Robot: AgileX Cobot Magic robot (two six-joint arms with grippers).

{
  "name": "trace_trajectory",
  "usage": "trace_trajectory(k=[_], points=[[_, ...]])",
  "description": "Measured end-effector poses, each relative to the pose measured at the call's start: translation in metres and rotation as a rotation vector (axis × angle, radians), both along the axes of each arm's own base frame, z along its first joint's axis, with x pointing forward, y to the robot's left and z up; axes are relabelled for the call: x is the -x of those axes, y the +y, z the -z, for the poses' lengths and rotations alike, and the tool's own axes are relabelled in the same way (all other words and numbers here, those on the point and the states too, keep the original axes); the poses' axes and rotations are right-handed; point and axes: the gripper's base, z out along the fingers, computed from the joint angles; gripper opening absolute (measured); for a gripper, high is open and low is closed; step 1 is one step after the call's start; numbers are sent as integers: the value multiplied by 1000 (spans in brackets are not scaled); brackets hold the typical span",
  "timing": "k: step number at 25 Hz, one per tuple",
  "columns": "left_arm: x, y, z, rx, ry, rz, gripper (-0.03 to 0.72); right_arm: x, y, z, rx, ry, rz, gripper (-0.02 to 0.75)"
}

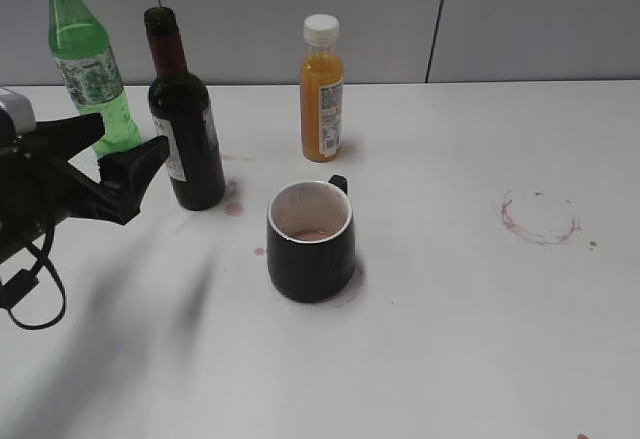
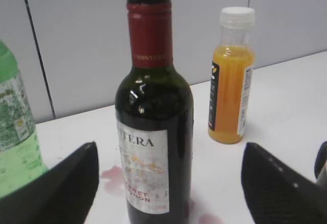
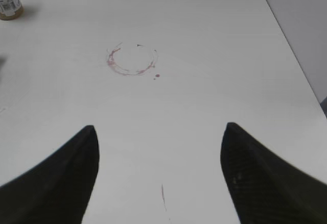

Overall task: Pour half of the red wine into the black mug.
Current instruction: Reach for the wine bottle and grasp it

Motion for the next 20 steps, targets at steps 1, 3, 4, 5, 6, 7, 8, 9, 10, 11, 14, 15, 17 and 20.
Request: trace_trajectory(k=[1, 3, 4, 5, 6, 7, 8, 9, 10, 11, 14, 15, 17, 20], points=[[-3, 0, 2, 1, 3, -5, 659, 0, 0, 0, 0, 0, 0, 565], [-9, -1, 9, 4, 21, -19, 677, 0, 0, 0, 0, 0, 0, 565], [-12, -1, 11, 9, 27, -22, 683, 0, 0, 0, 0, 0, 0, 565], [-15, -2, 14, 12, 31, -23, 687, 0, 0, 0, 0, 0, 0, 565], [-18, -3, 17, 13, 37, -23, 690, 0, 0, 0, 0, 0, 0, 565], [-22, -4, 20, 12, 40, -23, 691, 0, 0, 0, 0, 0, 0, 565], [-26, -5, 22, 13, 43, -23, 692, 0, 0, 0, 0, 0, 0, 565], [-29, -6, 25, 13, 47, -24, 692, 0, 0, 0, 0, 0, 0, 565], [-33, -7, 28, 11, 52, -24, 692, 0, 0, 0, 0, 0, 0, 565], [-36, -8, 31, 12, 51, -24, 692, 0, 0, 0, 0, 0, 0, 565], [-47, -11, 40, 16, 56, -24, 692, 0, 0, 0, 0, 0, 0, 565], [-51, -12, 42, 17, 53, -24, 692, 0, 0, 0, 0, 0, 0, 565], [-59, -15, 48, 17, 55, -17, 692, 0, 0, 0, 0, 0, 0, 565], [-69, -18, 54, 38, 57, -10, 692, 0, 0, 0, 0, 0, 0, 565]])
